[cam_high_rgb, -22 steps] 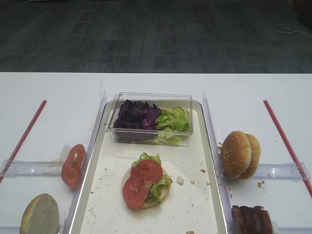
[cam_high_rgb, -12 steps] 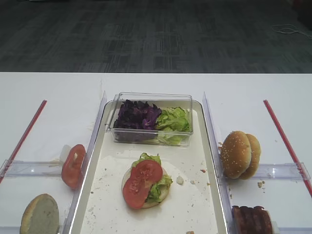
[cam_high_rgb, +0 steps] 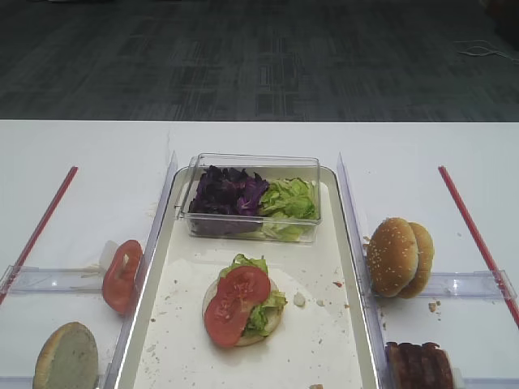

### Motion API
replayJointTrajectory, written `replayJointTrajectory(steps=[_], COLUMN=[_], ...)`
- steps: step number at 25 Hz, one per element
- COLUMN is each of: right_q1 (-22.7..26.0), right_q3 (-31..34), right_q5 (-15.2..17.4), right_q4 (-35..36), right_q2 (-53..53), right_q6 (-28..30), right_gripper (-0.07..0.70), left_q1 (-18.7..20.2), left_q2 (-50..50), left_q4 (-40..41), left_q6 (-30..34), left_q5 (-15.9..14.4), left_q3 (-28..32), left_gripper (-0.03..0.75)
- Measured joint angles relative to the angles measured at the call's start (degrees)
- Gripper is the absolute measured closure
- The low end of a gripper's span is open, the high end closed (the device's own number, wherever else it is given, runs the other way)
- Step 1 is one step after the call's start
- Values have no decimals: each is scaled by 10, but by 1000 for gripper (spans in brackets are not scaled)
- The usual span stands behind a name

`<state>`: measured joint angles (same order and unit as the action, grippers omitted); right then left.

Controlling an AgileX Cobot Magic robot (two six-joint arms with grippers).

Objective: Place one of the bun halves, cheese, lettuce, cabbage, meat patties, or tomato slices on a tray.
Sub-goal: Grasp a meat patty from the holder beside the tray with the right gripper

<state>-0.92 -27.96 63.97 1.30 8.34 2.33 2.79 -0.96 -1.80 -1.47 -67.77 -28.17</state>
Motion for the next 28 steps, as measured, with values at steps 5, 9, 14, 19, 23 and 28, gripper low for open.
replayJointTrajectory(steps=[5,9,14,19,23,28], right_q1=[0,0,0,0,0,0], right_q3=[-19,-54,-79,-80,-80,-80], right_q5=[-3,0,43,51,39,7], right_q4=[3,27,43,44,45,50], right_q2=[108,204,328,432,489,513], right_q6=[-2,-2,-2,-2,-2,-11], right_gripper=[-58,-58,-58,-58,-58,-58], left_q1=[0,0,0,0,0,0], left_q2=[0,0,0,0,0,0], left_q4=[0,0,0,0,0,0], left_q6=[0,0,0,0,0,0], left_q5=[0,0,0,0,0,0], left_q3=[0,0,0,0,0,0], left_gripper=[225,225,225,225,225,225])
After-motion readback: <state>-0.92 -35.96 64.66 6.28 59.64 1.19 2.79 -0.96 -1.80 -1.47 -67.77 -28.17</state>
